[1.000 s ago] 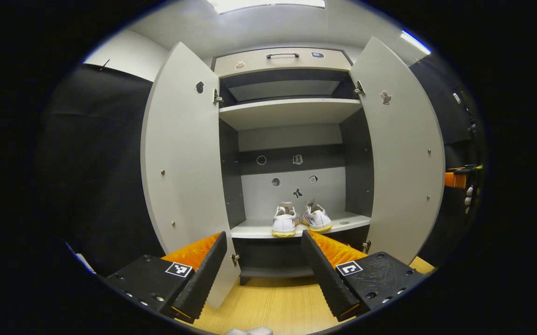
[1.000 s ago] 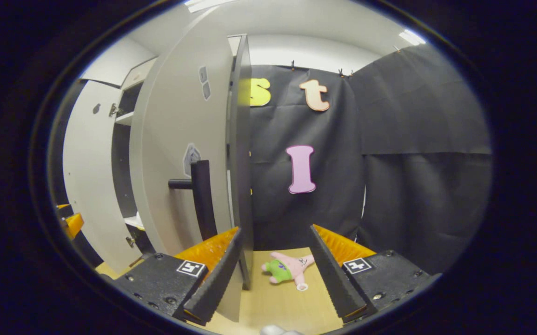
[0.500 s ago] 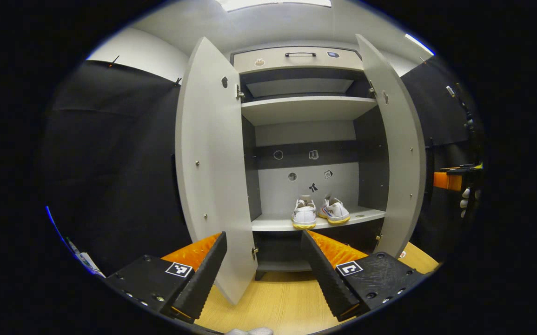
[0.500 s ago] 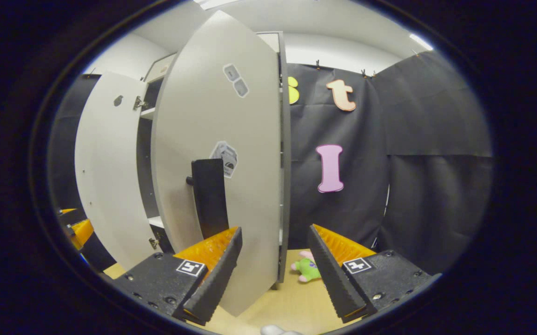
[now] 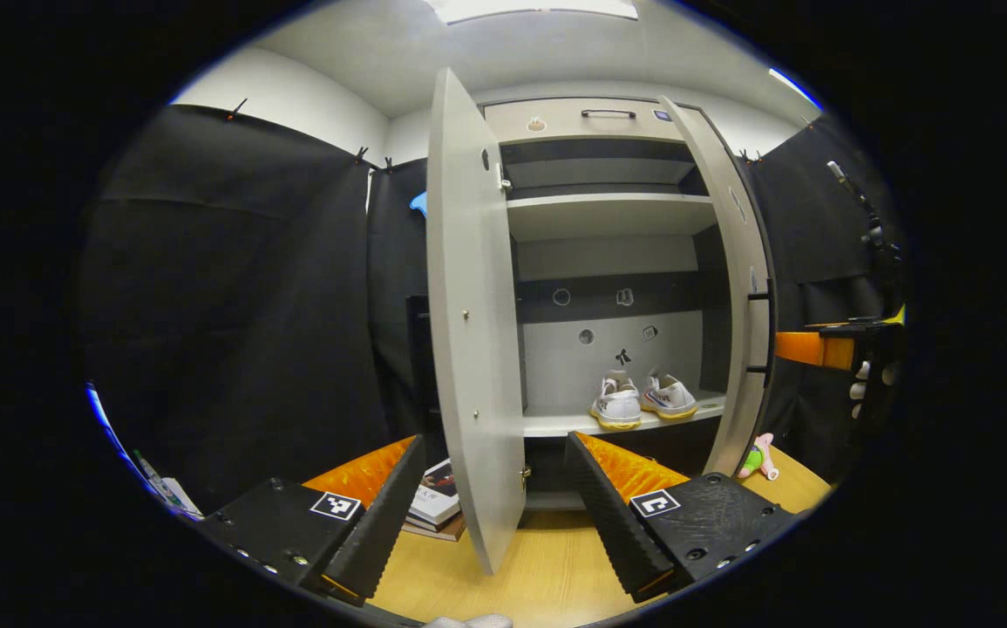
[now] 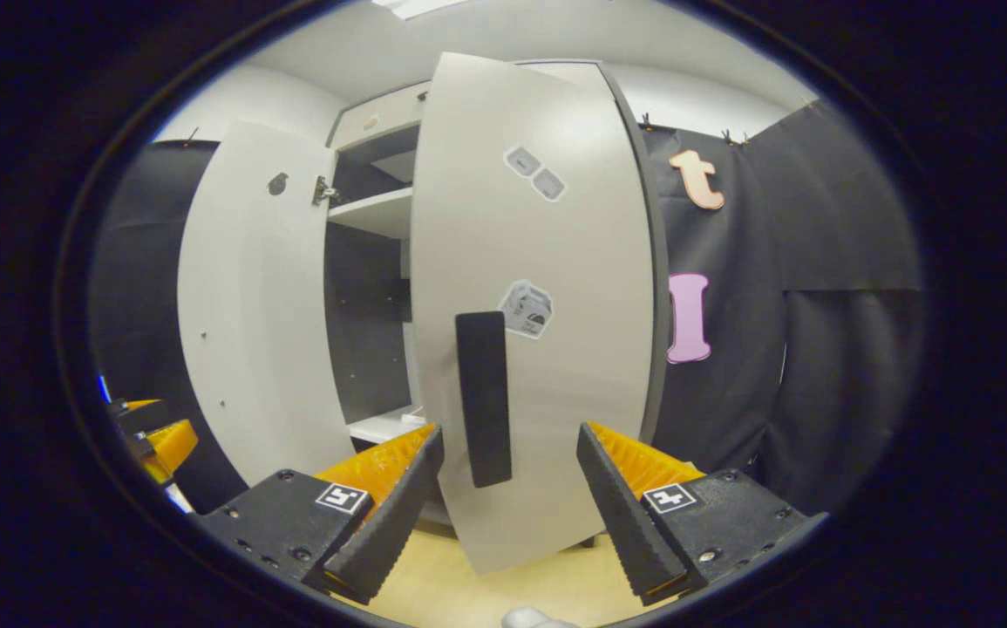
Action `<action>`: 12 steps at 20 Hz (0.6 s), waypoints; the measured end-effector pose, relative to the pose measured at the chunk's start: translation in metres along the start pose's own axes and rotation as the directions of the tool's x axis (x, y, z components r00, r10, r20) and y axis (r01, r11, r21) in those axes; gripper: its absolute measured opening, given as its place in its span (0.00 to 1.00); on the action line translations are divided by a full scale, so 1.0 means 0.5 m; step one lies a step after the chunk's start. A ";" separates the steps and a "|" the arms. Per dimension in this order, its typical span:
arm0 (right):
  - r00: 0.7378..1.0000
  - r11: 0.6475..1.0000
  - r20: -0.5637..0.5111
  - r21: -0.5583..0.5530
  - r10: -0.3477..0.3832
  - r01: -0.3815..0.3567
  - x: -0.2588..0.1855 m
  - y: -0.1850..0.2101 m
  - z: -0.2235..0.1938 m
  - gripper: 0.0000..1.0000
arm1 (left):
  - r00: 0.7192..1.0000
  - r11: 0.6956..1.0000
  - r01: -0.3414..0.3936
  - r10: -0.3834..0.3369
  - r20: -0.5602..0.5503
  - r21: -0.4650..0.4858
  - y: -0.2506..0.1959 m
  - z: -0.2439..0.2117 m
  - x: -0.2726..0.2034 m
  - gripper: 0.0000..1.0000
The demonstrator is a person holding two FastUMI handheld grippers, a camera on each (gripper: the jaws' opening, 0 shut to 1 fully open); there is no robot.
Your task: Grab one shoe with the right hand and put it into the shoe cabinet, grab the other shoe with the left hand and put it into the shoe cabinet; then close the right door with the right hand and the left door with the left hand.
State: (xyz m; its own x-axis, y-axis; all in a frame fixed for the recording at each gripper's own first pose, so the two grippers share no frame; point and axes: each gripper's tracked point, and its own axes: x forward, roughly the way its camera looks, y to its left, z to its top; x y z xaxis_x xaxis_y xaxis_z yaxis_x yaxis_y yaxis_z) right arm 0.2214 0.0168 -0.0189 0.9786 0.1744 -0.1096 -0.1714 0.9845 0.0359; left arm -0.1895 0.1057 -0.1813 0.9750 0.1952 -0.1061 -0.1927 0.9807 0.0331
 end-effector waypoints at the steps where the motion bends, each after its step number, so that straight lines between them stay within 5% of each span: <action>1: 1.000 1.000 -0.004 -0.004 -0.005 0.005 -0.012 0.008 -0.004 1.00 | 1.000 1.000 -0.001 0.001 -0.002 0.001 0.014 -0.002 0.004 0.96; 12: 0.992 0.996 -0.096 -0.020 -0.086 0.084 -0.162 0.084 -0.090 1.00 | 0.996 0.998 -0.065 0.065 0.064 -0.002 0.227 0.038 0.132 0.96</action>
State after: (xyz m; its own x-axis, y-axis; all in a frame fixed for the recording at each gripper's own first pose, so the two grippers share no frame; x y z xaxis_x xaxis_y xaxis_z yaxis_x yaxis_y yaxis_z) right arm 0.1300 0.0448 -0.0532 0.9741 0.0903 -0.2073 -0.0910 0.9958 0.0062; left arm -0.1450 0.2294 -0.1659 0.9654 0.2577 -0.0401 -0.2562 0.9659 0.0379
